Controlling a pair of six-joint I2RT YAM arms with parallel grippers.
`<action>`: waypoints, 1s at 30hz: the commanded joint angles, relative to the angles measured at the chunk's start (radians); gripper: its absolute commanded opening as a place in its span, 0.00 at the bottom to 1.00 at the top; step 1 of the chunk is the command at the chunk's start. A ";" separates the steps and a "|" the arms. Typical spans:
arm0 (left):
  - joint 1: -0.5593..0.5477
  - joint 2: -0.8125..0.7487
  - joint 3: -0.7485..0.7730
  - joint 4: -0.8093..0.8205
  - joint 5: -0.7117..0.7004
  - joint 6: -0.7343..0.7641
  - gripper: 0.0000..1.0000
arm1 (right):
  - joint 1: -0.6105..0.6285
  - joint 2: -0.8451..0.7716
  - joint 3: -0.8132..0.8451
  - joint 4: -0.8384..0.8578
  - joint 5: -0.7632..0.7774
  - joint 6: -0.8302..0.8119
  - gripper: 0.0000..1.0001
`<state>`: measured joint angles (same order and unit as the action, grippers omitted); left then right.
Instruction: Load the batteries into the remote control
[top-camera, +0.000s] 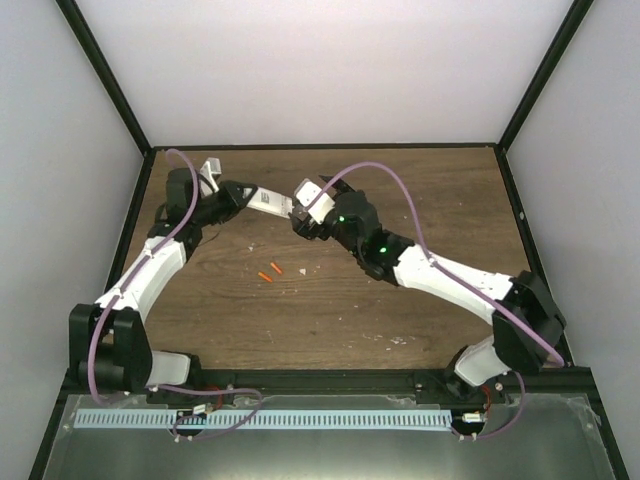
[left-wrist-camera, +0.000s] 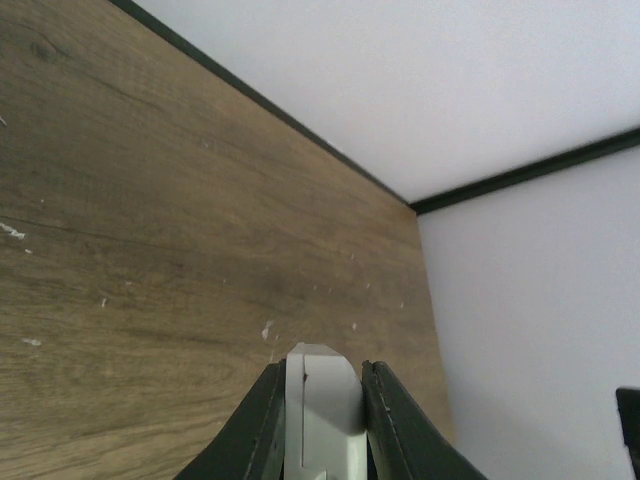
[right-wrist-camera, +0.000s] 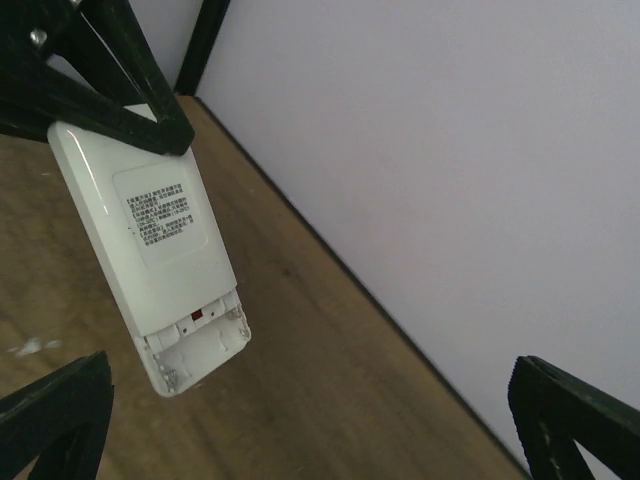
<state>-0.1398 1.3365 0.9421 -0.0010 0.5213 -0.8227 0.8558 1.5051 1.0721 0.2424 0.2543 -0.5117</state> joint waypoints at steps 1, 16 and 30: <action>0.019 0.028 -0.018 0.051 0.171 0.145 0.00 | -0.033 -0.066 -0.032 -0.213 -0.191 0.158 1.00; -0.011 0.120 0.045 0.052 0.465 0.272 0.00 | -0.054 -0.087 -0.150 -0.092 -0.400 -0.061 1.00; -0.103 0.126 0.053 0.041 0.428 0.294 0.00 | -0.067 0.009 -0.073 -0.095 -0.404 -0.063 0.95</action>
<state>-0.2379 1.4723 0.9653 0.0216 0.9508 -0.5446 0.7979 1.5024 0.9417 0.1497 -0.1387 -0.5713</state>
